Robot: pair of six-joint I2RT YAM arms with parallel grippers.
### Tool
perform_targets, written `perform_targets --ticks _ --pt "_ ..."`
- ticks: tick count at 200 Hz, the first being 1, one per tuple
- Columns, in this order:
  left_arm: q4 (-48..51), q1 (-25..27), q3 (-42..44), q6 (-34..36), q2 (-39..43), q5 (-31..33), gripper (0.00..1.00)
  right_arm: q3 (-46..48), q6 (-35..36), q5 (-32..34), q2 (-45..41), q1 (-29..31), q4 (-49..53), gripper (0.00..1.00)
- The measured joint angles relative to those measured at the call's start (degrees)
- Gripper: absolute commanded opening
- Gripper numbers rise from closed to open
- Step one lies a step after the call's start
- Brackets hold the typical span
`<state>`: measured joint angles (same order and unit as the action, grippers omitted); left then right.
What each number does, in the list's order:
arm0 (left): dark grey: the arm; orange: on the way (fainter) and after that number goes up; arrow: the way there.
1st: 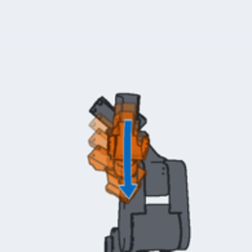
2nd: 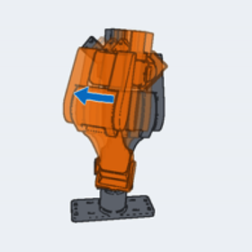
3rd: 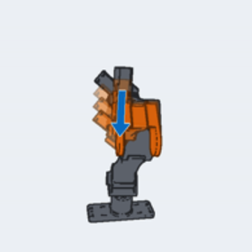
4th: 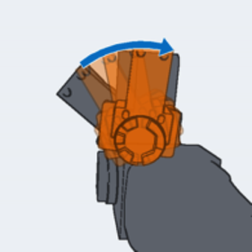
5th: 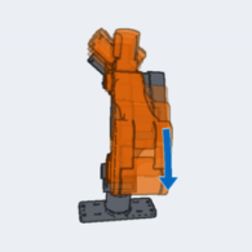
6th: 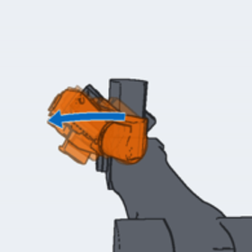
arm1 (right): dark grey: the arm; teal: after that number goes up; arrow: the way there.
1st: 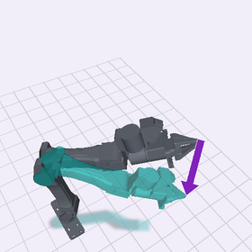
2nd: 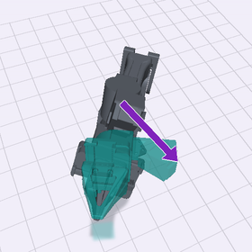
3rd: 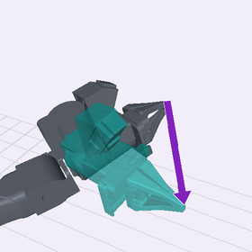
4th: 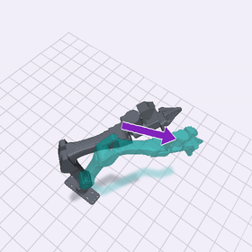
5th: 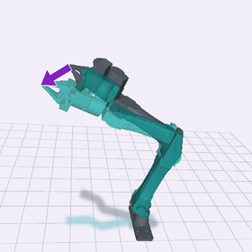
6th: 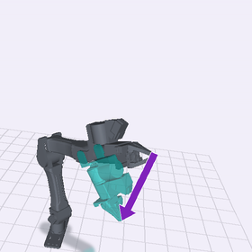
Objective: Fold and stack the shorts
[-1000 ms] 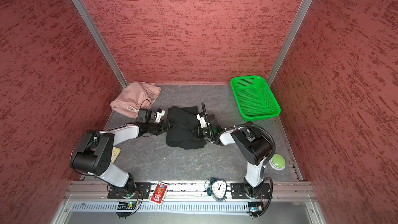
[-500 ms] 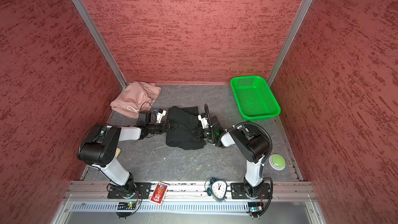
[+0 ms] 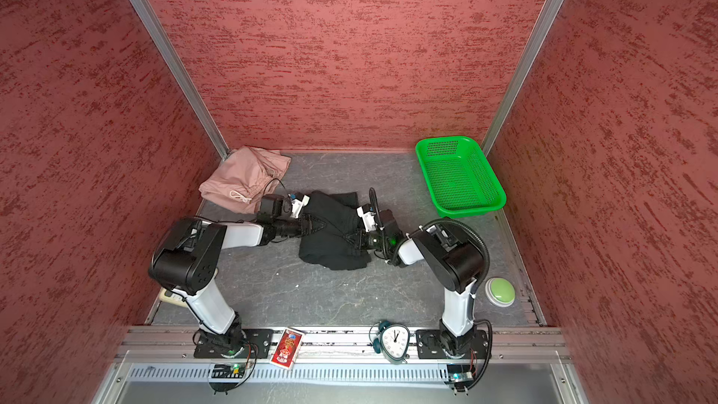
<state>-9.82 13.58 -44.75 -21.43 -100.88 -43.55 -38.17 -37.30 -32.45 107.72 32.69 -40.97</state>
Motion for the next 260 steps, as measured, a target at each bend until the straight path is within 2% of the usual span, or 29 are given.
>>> perform_targets --ticks 24,34,64,105,135,201,221,260 --pt "12.96 1.07 -7.48 3.91 0.02 3.52 0.00 -0.02 -0.96 -0.33 1.03 0.00 -2.67 0.24" --pt "18.97 1.81 -11.15 5.60 0.02 5.55 0.00 -0.02 -1.25 -0.59 1.33 0.00 -3.82 0.34" --pt "38.29 3.43 -24.44 10.97 -0.37 12.87 0.00 -0.04 -1.75 -1.03 1.38 0.00 -6.45 0.51" --pt "60.17 1.92 -45.83 17.22 -5.97 22.47 0.00 -0.04 -1.77 -0.98 -0.17 0.07 -6.27 0.54" --pt "72.04 -1.51 -59.84 21.20 -12.48 25.31 0.00 0.11 -2.45 -1.38 -0.87 0.07 -7.93 0.54" --pt "85.64 -9.03 -82.86 27.74 -20.35 20.76 0.00 1.46 -5.53 -3.39 -0.85 0.07 -12.39 0.54" --pt "87.89 -11.15 -88.21 29.46 -22.08 17.46 0.00 1.46 -5.79 -3.58 -0.85 0.09 -12.55 0.54" --pt "93.88 -18.45 -100.32 31.69 -27.54 9.46 0.00 1.46 -6.62 -3.56 -0.85 0.09 -12.96 0.54"
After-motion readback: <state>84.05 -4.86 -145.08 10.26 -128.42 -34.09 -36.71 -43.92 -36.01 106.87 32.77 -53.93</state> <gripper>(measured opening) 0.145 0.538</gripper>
